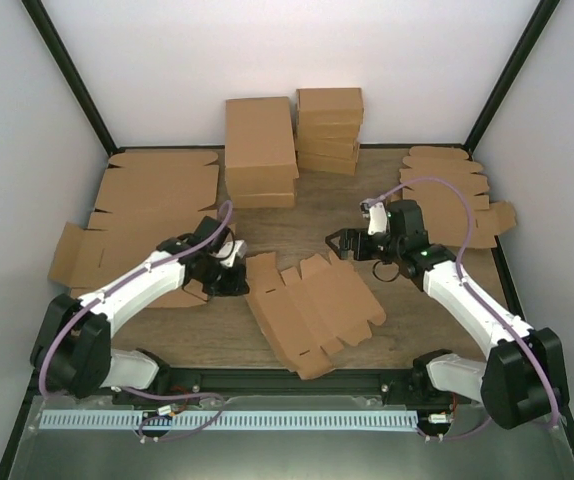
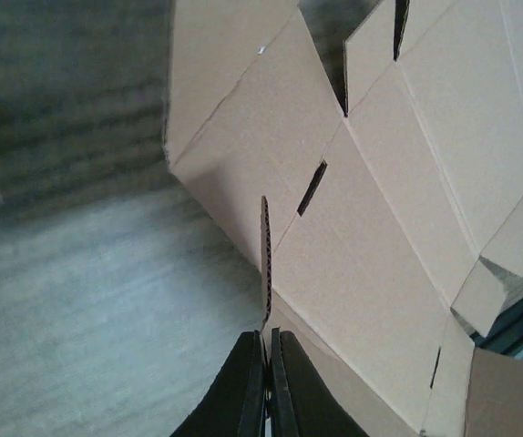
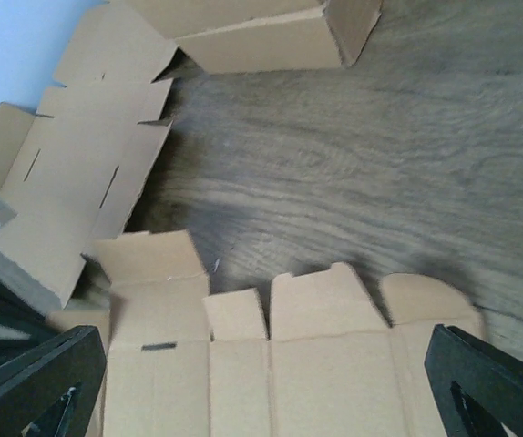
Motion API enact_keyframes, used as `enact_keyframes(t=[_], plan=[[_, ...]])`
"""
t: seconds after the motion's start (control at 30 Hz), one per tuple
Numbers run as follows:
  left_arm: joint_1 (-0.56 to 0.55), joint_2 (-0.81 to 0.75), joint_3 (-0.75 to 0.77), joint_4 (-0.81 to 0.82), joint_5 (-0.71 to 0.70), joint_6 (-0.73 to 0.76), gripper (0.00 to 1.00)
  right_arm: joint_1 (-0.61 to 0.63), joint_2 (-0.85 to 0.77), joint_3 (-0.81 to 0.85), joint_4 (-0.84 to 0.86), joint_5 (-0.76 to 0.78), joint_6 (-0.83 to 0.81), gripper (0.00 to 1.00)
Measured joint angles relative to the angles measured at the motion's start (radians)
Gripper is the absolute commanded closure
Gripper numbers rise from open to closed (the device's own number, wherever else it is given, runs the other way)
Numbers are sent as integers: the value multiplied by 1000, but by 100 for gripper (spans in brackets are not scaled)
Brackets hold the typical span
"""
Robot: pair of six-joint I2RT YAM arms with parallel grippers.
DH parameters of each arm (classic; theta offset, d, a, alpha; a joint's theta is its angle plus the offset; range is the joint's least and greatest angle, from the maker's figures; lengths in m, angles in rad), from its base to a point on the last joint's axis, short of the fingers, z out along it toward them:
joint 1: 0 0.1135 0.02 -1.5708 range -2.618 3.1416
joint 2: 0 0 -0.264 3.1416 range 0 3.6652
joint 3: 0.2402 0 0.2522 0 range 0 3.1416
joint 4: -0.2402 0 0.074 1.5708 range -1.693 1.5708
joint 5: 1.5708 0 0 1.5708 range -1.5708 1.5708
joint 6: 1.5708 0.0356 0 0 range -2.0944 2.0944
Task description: Fold the paper box
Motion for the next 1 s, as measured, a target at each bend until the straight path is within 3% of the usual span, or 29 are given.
enact_keyframes(t=[0.2,0.3,0.33,0.47,0.57,0.73,1.0], plan=[[0,142,171,-82,-52,110,93,-3,4,-37,2,-76,14,0],[0,229,275,-115,-99,162,84,-3,6,-75,6,-106,24,0],[0,250,305,-119,-109,172,75,-3,11,-86,9,-115,27,0],[0,315,405,-94,-130,190,22,-3,30,-148,35,-140,52,0],[0,319,411,-38,-132,165,4,-3,36,-185,47,-140,70,0],[0,207,274,49,-161,72,5,-3,36,-201,64,-122,78,0],[1,-29,-21,143,-122,-81,21,-3,42,-204,84,-110,80,0]])
